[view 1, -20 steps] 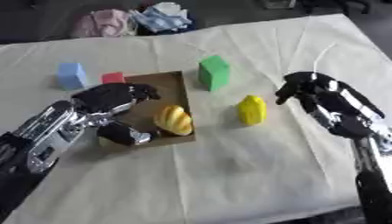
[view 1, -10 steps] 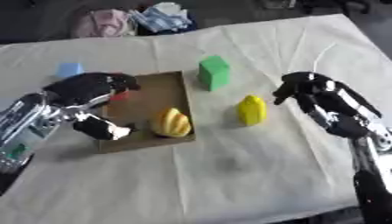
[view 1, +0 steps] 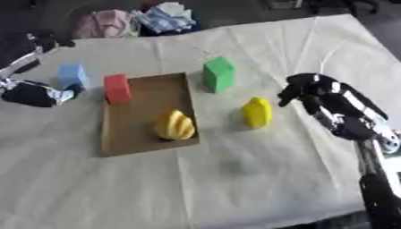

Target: Pick up objects on the table and place them in the box.

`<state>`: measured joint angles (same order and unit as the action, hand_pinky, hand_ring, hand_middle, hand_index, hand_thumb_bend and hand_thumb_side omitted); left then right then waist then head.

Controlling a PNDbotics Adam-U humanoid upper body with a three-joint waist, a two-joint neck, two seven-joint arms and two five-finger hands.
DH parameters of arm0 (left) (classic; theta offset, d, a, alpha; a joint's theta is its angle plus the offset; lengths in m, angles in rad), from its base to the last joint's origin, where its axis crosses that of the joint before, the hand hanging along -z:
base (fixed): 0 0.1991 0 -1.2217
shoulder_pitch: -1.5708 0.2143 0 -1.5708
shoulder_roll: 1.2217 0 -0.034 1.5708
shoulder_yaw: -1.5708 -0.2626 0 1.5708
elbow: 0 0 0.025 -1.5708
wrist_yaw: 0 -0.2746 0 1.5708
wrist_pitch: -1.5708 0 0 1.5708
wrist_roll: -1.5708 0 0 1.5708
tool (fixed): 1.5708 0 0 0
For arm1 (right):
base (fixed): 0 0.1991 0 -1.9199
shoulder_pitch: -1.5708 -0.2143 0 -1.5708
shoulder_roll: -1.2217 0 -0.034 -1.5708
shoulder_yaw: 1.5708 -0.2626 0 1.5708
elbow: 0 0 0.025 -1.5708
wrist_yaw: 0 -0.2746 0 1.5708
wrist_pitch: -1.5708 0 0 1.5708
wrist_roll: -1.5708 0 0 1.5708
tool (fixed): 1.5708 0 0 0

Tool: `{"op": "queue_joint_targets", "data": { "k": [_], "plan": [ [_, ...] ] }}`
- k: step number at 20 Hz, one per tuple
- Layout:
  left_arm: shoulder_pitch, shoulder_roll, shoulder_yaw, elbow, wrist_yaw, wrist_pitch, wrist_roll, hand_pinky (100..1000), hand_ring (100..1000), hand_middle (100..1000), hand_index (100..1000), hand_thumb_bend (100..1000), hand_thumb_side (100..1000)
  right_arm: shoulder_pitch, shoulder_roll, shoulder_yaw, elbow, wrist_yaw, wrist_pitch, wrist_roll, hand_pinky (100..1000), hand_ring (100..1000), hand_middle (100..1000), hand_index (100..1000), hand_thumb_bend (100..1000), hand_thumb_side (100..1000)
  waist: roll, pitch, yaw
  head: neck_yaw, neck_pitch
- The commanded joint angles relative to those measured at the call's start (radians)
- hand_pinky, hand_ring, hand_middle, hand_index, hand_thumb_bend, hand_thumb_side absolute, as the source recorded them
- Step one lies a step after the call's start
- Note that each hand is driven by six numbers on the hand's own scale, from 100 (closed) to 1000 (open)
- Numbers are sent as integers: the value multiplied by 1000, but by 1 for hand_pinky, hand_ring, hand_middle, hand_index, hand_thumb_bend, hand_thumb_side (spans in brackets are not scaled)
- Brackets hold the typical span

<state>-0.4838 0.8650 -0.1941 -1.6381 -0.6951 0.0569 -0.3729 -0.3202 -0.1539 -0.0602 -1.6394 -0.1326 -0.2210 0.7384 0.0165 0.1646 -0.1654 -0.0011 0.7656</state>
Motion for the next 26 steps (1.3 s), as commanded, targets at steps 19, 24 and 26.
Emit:
{"op": "queue_joint_targets", "data": {
  "k": [19,24,26],
  "plan": [
    [4,125,155,336,-56,-107,112,857,863,877,928,417,416,-102,-10,35,10,-9,-25,34,841,643,654,826,100,405,4,70,-154,145,-34],
    [7,121,154,354,-73,-101,89,851,860,882,931,421,457,-110,-14,35,20,-9,-33,35,841,642,653,825,100,396,7,81,-181,171,-43],
    [0,114,150,358,-87,-97,83,850,860,882,932,425,445,-111,-16,36,22,-9,-34,37,841,642,653,825,100,393,9,84,-184,178,-47]
  ]
}}
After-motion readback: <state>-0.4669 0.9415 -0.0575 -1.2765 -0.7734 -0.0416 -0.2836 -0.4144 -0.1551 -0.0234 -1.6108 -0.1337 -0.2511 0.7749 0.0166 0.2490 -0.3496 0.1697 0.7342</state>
